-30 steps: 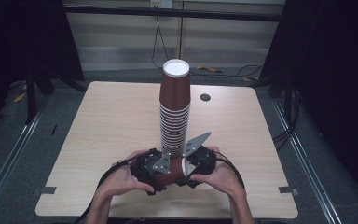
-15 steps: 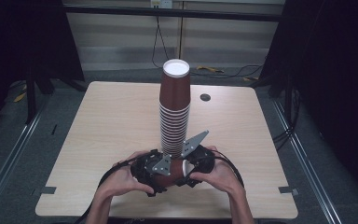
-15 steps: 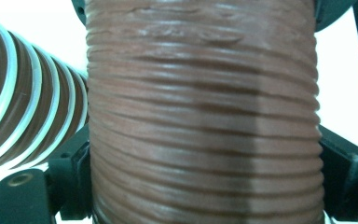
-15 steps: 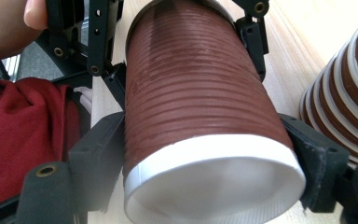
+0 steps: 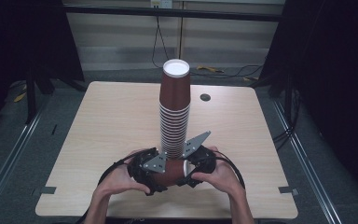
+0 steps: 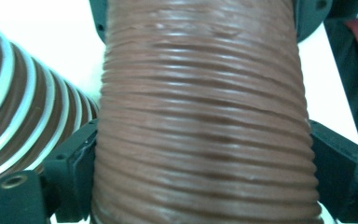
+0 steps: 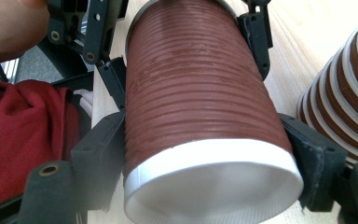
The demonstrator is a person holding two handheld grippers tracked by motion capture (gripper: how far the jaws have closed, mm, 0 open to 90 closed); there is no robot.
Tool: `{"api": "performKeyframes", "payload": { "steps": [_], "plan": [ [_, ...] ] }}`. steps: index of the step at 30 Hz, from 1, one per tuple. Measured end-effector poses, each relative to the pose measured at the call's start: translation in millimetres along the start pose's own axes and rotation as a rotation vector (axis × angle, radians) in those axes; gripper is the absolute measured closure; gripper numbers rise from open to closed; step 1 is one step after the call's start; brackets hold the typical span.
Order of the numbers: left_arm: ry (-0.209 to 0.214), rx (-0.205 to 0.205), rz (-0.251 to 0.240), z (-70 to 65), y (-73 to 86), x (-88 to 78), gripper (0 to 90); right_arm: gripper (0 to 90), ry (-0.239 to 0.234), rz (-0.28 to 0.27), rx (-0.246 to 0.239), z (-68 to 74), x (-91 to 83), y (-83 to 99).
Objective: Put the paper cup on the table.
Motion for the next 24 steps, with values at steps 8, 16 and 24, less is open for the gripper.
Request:
{"api": "performKeyframes", "payload": {
  "steps": [8,16,24],
  "plan": [
    [-0.007,0.001,-0.033,1.9,0.3,-3.4,10.9,23.0,0.003,-0.002,0.005,-0.3,0.1,-0.2],
    [-0.016,-0.006,-0.100,4.4,-3.4,-10.1,11.4,23.3,0.009,-0.019,0.006,0.8,-2.4,-1.1],
    [-0.011,-0.030,-0.142,3.6,-4.7,-14.7,11.7,23.3,-0.001,-0.023,0.008,2.4,-2.3,-1.4]
  ]
}}
Point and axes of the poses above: each handheld gripper's, and its own axes: x roughly forward along the jaws, y roughly out of its underside, z roughly to its left, the point moved 9 cm from there along x, roughly forward along the jaws, and after that the axes turned 10 degrees about x, right-handed, at the moved point
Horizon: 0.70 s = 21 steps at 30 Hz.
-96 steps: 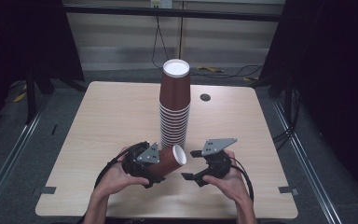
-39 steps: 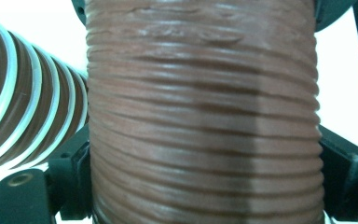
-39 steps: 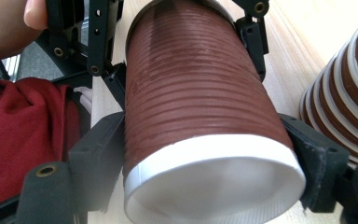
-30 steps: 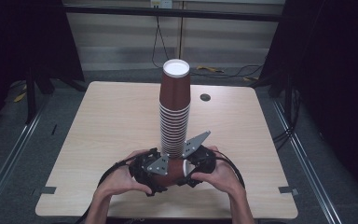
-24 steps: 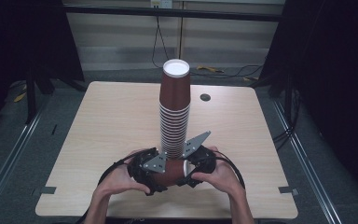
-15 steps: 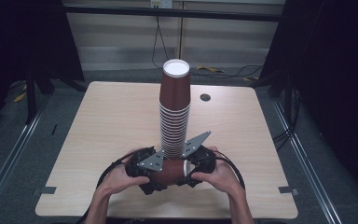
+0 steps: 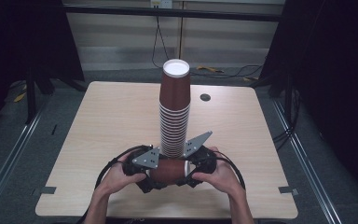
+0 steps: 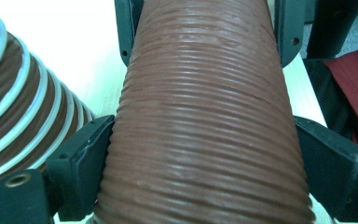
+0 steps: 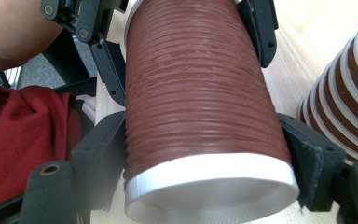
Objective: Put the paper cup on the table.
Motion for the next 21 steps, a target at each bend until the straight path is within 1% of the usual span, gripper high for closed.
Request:
{"api": "performKeyframes", "payload": {
  "steps": [1,5,6,7,11,12,13,14,15,16,18,19,20,21],
  "plan": [
    [-0.006,-0.002,-0.001,0.5,-0.2,-0.5,11.7,23.3,0.001,0.000,-0.003,-0.4,0.1,-0.3],
    [-0.005,-0.005,-0.012,0.2,-1.1,-2.1,11.7,23.3,-0.005,-0.007,-0.009,-0.4,0.4,-1.1],
    [-0.004,0.001,-0.022,0.5,-2.0,-2.7,11.8,23.3,-0.010,-0.003,-0.002,0.3,0.0,-0.7],
    [-0.010,0.001,-0.027,1.0,-2.3,-3.4,11.8,23.3,-0.005,-0.007,-0.005,0.0,-0.4,-1.1],
    [-0.002,-0.012,-0.056,0.3,-4.3,-5.8,11.8,23.3,-0.013,-0.006,-0.004,0.7,-0.7,-0.9],
    [-0.005,-0.015,-0.065,0.7,-4.9,-6.1,12.0,23.3,-0.020,-0.004,0.004,1.3,-0.8,-0.5],
    [-0.007,-0.013,-0.068,1.6,-5.1,-6.8,12.0,23.3,-0.015,-0.007,-0.001,0.9,-0.7,-0.8],
    [-0.003,-0.020,-0.078,1.1,-5.7,-7.6,12.1,23.3,-0.014,-0.009,-0.002,1.0,-0.7,-1.0],
    [-0.007,-0.021,-0.085,1.1,-6.5,-8.3,12.4,23.4,-0.017,-0.005,0.006,1.3,-0.7,-0.4],
    [-0.011,-0.023,-0.092,1.6,-7.1,-9.2,12.4,23.3,-0.018,-0.015,-0.002,1.0,-1.2,-1.2],
    [-0.013,-0.023,-0.107,1.8,-8.5,-10.6,12.6,23.3,-0.023,-0.021,-0.005,1.3,-1.6,-1.5],
    [-0.019,-0.031,-0.117,2.3,-9.3,-11.5,12.8,23.3,-0.015,-0.021,0.001,1.4,-2.5,-1.4],
    [-0.014,-0.034,-0.132,2.5,-10.5,-12.6,13.8,23.3,-0.020,-0.020,-0.001,1.1,-2.0,-1.3],
    [-0.023,-0.040,-0.143,3.6,-11.4,-14.2,13.8,23.3,-0.020,-0.020,-0.001,1.1,-2.0,-1.3]
  ]
}}
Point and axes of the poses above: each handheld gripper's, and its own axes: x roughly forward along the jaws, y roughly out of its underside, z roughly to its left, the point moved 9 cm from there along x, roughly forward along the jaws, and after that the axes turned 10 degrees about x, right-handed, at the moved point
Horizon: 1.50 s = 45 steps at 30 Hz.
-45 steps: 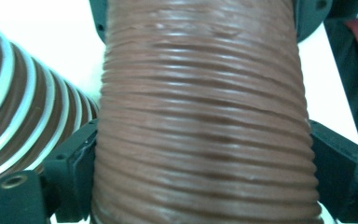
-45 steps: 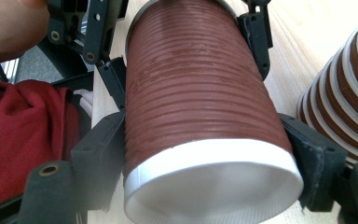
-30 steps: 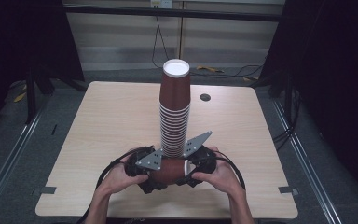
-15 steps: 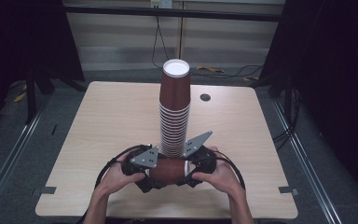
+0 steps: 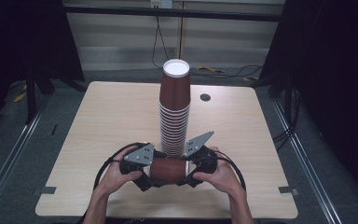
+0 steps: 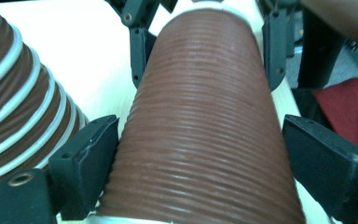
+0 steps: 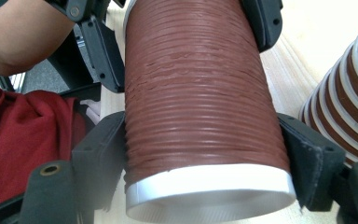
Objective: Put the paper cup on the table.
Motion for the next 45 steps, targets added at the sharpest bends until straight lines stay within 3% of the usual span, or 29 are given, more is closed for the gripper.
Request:
{"api": "performKeyframes", "payload": {
  "steps": [4,13,24,38,45],
  "plan": [
    [-0.025,-0.005,-0.066,3.6,-7.0,-7.6,15.5,23.3,0.022,0.003,0.007,-3.1,0.9,2.3],
    [-0.109,-0.051,-0.129,9.3,-7.3,-23.2,15.5,22.8,0.052,-0.052,0.053,-9.4,-6.4,9.9],
    [-0.202,-0.139,-0.205,13.1,2.7,-36.0,15.5,22.6,0.043,-0.196,0.097,-13.7,-17.1,16.1],
    [-0.218,-0.164,-0.249,8.2,7.4,-42.7,15.4,22.6,-0.017,-0.348,0.094,-10.5,-19.3,13.3],
    [-0.210,-0.172,-0.283,6.7,3.7,-37.6,15.4,22.6,-0.045,-0.430,0.089,-9.0,-21.1,11.8]
  ]
}}
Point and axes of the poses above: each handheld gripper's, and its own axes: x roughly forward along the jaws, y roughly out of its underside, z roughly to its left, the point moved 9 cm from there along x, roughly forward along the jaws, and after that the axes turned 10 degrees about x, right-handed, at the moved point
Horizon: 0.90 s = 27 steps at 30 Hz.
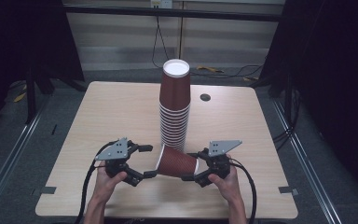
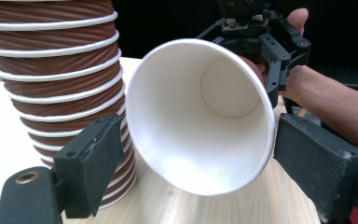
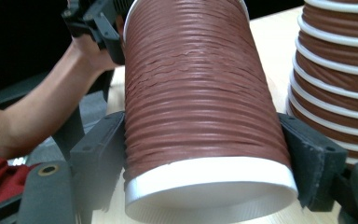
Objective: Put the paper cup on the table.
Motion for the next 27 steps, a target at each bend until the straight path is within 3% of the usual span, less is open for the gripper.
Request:
{"api": "performKeyframes", "payload": {
  "steps": [7,12,15,17,18,22,27],
  "plan": [
    [0.022,-0.018,-0.015,1.1,1.0,2.5,14.7,22.7,-0.017,-0.041,-0.008,3.4,1.9,-0.7],
    [0.000,-0.027,-0.008,4.6,3.2,6.6,0.0,22.8,-0.029,-0.037,-0.018,5.5,4.1,-0.8],
    [0.019,-0.022,-0.003,2.9,3.9,9.7,0.0,22.8,-0.030,-0.024,-0.029,6.7,6.5,-1.6],
    [0.004,-0.020,0.006,3.4,4.0,11.7,0.0,22.8,-0.030,-0.024,-0.030,7.0,6.7,-2.1],
    [0.034,-0.021,-0.006,1.6,3.3,12.9,0.0,22.8,-0.031,-0.024,-0.033,7.2,7.0,-2.9],
    [0.049,-0.021,-0.017,1.7,1.6,17.5,0.0,22.8,-0.032,-0.017,-0.040,7.9,8.2,-3.6],
    [0.080,-0.018,0.014,-1.4,2.2,24.5,0.0,22.8,-0.033,-0.002,-0.048,9.4,11.6,-3.6]
  ]
}}
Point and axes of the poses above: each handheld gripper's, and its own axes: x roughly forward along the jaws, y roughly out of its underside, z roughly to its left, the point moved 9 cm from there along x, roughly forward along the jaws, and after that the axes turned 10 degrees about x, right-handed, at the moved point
